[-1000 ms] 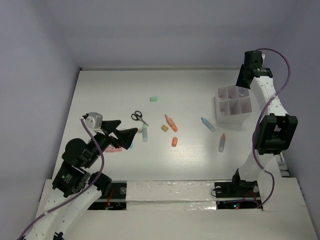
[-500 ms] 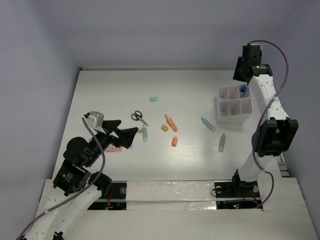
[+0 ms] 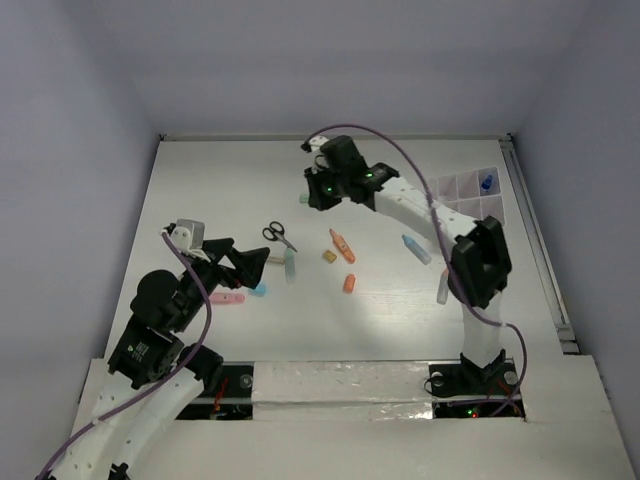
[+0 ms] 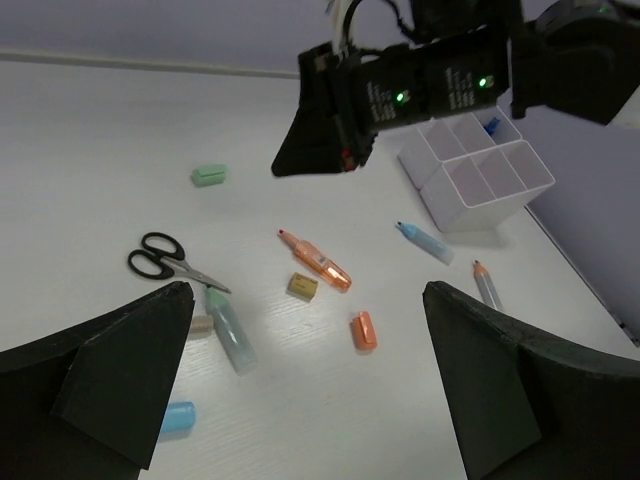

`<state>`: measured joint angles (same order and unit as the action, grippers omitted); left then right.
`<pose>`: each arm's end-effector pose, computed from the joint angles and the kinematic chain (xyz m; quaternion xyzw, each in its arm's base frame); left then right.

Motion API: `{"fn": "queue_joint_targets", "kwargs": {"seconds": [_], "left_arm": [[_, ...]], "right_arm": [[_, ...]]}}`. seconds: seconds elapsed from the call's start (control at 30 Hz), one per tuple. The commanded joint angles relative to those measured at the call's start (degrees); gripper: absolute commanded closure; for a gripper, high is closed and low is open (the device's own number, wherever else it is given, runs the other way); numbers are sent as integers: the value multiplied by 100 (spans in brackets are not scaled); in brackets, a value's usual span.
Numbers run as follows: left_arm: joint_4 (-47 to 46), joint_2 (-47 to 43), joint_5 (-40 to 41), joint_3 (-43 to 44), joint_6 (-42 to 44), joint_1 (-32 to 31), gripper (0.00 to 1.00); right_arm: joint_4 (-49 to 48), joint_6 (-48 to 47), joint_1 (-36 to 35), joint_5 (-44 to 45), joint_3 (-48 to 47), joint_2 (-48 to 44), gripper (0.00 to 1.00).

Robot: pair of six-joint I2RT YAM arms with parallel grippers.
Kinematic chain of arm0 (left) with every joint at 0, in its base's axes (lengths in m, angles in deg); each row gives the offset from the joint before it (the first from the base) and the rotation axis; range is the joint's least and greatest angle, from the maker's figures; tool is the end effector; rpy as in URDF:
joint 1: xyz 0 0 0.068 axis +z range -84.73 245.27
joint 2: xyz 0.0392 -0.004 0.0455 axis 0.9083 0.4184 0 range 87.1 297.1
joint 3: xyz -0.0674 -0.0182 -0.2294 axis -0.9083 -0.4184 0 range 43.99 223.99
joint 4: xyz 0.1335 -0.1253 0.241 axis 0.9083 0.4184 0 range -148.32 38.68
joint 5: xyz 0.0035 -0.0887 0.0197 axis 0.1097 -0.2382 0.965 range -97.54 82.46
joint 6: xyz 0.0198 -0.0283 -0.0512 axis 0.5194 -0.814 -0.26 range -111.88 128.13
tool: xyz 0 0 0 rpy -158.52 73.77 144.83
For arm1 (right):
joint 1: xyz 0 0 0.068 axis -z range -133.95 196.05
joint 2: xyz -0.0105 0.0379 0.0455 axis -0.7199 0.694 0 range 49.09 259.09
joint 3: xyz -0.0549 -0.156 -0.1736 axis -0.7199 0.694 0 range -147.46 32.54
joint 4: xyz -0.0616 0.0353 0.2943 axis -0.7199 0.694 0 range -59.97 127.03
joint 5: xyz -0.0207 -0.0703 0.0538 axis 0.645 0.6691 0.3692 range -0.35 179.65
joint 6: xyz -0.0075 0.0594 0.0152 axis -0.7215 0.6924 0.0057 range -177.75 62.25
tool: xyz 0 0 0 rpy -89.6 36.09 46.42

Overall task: Sort the stationery into containers
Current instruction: Pick up the scissors from the center of the board.

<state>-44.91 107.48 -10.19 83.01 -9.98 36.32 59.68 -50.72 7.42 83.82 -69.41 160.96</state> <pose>0.1556 -0.0885 0.3536 0.0807 0.6693 -0.3091 0.6708 0.3821 0.3116 0.2594 -0.2668 0.8635 0.2076 0.3743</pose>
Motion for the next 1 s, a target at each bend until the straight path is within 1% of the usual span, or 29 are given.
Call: {"fn": "queue_joint_targets", "kwargs": {"seconds": [0.0,0.03,0.07,0.17,0.27,0.4,0.5,0.53,0.67,0.9,0.97], "left_arm": [[-110,19,422,105,-35,100,1],[-102,18,459,105,-52,100,1],[-93,10,485,105,-61,152,1],[-102,10,520,97,-70,205,1],[-119,80,494,88,-70,258,2],[-137,203,363,88,-61,372,2],[-189,299,292,61,-52,495,2],[-198,317,127,53,-52,548,2],[-198,361,99,53,-52,600,2],[-225,414,46,53,-44,654,2],[-225,405,46,53,-35,654,2]], "right_arm": [[-416,-79,-249,-244,-631,579,85],[-399,-87,-372,-148,-955,938,83],[-338,-148,-425,-86,-1123,1107,79],[-258,-219,-539,116,-1729,1721,71],[-136,-324,-645,205,-2221,2248,66],[32,-457,-698,231,-2714,2750,65],[-90,-483,-751,125,-2856,3006,65],[-91,-492,-751,152,-2987,3085,65],[102,-597,-751,319,-3454,3533,65],[50,-632,-857,336,-3270,3745,66],[6,-816,-857,406,-3182,3736,67]]}}
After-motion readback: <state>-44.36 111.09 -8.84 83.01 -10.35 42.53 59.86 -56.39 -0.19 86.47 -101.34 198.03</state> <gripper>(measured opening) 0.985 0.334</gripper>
